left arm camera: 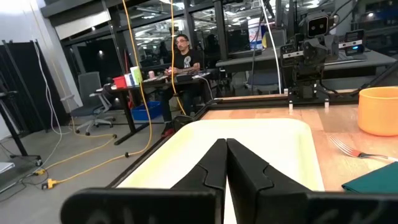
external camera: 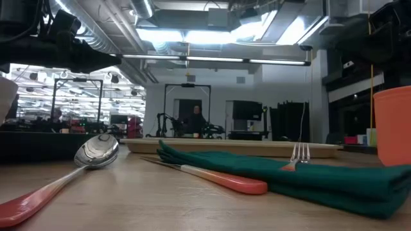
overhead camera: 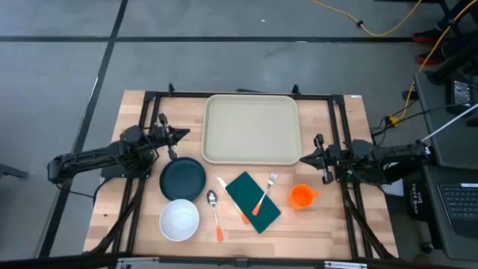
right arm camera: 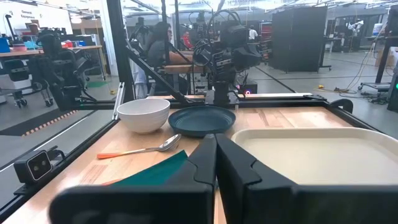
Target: Set up tray
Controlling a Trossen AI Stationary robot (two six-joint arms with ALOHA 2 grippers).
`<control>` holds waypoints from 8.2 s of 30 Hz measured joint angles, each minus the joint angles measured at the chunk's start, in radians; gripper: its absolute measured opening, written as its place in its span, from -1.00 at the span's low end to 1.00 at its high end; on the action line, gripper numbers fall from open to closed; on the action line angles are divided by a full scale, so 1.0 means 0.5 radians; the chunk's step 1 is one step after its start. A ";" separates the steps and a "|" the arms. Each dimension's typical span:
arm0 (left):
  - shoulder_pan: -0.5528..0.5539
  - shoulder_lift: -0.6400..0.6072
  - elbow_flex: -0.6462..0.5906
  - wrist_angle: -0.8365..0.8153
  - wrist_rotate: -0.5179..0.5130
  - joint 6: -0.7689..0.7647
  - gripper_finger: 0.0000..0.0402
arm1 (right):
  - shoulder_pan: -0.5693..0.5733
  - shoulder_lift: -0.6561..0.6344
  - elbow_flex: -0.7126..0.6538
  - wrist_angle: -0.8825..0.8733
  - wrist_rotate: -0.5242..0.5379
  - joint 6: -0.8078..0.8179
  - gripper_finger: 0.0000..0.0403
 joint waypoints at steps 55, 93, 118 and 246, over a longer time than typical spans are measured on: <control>0.000 0.000 0.000 0.000 0.000 -0.001 -0.98 | 0.000 0.000 0.000 0.000 0.000 0.000 -0.94; 0.000 0.001 0.000 -0.001 0.000 0.000 -0.98 | 0.000 0.000 0.001 0.000 0.000 0.001 -0.94; 0.000 0.001 0.001 0.000 0.000 0.000 -0.98 | 0.000 0.000 0.000 0.000 0.000 -0.001 -0.94; -0.756 1.759 0.571 1.084 -0.271 -0.192 -0.98 | 0.588 1.994 1.761 -1.917 0.316 0.845 -0.94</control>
